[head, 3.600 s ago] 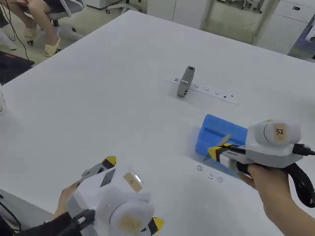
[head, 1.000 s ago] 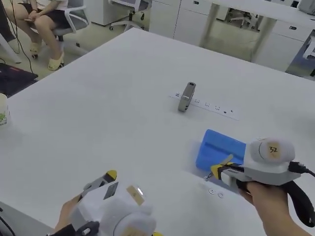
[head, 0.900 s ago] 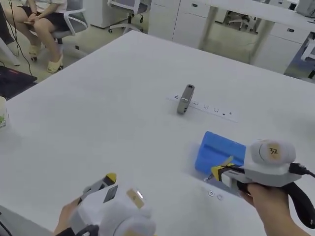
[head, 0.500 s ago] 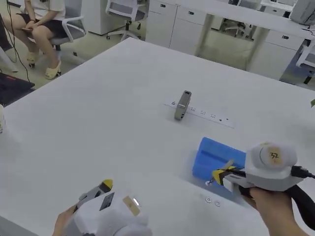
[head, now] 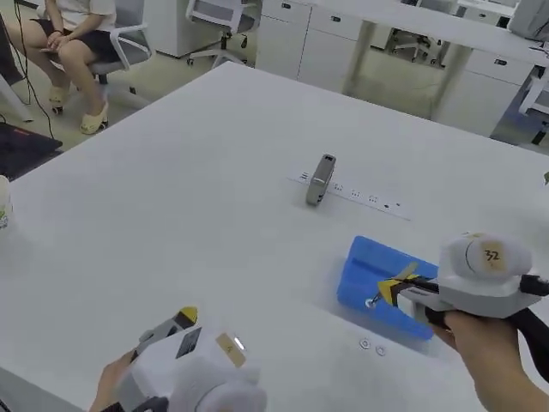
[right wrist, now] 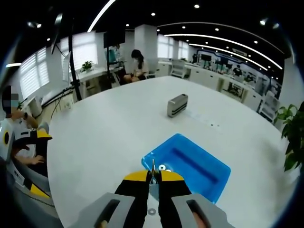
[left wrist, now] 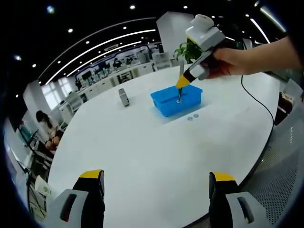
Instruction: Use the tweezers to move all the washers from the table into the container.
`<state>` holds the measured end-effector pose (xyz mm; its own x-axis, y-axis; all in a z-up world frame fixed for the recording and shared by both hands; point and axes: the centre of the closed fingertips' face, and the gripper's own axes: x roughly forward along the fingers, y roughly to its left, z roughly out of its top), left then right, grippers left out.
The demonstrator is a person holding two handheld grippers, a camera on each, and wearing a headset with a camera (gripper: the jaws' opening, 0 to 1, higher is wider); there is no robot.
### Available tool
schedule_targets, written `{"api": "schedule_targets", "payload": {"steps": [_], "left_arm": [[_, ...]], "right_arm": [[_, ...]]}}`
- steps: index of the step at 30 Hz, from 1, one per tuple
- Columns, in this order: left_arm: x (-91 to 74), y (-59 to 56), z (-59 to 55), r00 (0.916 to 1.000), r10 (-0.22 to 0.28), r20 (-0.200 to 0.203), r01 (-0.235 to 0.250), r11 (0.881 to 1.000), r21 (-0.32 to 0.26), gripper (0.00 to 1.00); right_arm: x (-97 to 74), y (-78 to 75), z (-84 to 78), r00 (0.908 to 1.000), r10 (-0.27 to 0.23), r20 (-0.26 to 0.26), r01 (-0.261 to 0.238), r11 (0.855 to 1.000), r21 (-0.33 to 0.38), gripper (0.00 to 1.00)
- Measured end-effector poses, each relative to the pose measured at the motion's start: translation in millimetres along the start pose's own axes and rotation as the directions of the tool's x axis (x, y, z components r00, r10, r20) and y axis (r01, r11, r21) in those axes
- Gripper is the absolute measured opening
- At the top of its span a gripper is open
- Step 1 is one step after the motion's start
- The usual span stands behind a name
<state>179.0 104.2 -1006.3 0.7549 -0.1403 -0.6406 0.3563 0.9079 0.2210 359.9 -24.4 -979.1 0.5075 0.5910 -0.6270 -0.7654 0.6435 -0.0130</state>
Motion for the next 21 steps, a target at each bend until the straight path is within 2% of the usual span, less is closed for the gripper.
{"api": "schedule_targets", "payload": {"steps": [21], "left_arm": [[0.7, -0.1, -2.3, 0.9999, 0.000, -0.014, 0.000, 1.000, 0.003, 0.93]], "right_arm": [[2.5, -18.3, 10.0, 0.9992, -0.039, 0.002, 0.039, 0.999, -0.001, 0.03]]}}
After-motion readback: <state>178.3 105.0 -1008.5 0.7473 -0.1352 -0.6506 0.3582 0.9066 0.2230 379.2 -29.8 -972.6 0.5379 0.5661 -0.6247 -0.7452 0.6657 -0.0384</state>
